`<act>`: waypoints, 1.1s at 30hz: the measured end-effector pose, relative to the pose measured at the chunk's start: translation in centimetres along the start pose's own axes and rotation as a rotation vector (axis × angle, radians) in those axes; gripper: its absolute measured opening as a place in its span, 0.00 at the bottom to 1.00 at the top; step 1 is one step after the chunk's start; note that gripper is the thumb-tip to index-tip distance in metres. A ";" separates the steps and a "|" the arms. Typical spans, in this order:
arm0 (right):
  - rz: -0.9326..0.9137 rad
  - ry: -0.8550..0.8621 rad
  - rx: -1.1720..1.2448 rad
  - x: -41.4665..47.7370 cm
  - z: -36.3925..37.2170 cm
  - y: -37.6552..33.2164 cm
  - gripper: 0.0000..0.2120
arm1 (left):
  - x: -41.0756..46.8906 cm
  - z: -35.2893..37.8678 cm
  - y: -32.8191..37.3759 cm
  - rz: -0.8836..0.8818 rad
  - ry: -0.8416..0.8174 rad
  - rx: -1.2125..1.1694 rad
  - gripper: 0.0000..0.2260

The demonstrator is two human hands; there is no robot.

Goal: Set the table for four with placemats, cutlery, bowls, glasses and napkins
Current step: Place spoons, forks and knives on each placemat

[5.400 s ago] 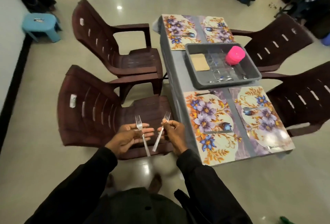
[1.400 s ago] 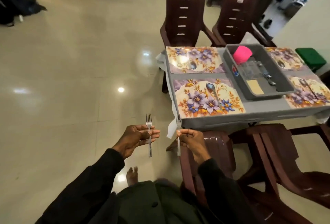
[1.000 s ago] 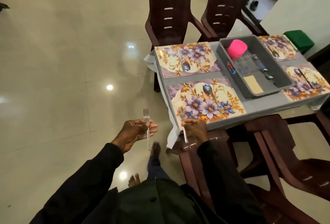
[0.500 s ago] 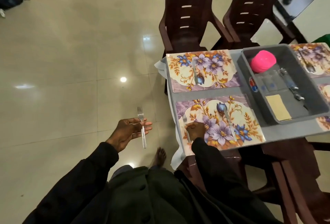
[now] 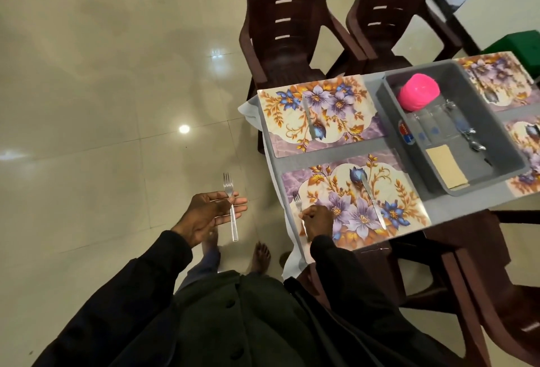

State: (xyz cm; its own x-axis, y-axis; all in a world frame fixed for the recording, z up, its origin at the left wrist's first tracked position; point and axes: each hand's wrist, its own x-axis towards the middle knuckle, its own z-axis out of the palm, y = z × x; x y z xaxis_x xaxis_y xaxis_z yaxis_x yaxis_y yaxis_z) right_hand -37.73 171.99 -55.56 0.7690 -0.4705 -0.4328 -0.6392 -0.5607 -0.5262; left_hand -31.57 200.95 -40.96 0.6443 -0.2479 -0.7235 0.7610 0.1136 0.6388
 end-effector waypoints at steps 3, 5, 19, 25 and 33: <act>0.031 0.008 -0.006 -0.1 0.3 0.1 0.09 | 1.0 -0.5 1.8 0.001 -0.059 0.039 0.12; 0.054 0.026 0.016 0.0 0.6 0.3 0.09 | 1.7 -1.0 3.1 0.004 -0.087 0.060 0.11; 0.244 0.189 0.061 -1.6 0.0 -2.8 0.05 | 6.1 -6.0 9.7 -0.023 -0.253 0.150 0.12; 0.214 0.355 0.227 -2.6 -0.1 -7.8 0.03 | 7.6 -6.7 12.2 -0.048 -0.349 0.226 0.13; 0.029 0.325 0.500 -2.0 1.3 -18.1 0.06 | 9.4 -6.3 15.7 -0.081 -0.448 0.268 0.14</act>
State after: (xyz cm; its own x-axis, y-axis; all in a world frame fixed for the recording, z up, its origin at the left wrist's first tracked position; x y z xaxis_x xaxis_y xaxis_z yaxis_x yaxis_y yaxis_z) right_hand -27.71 183.97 -46.10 0.6596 -0.7095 -0.2479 -0.5196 -0.1922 -0.8325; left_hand -13.04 206.49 -39.38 0.4440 -0.6392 -0.6279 0.7229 -0.1586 0.6725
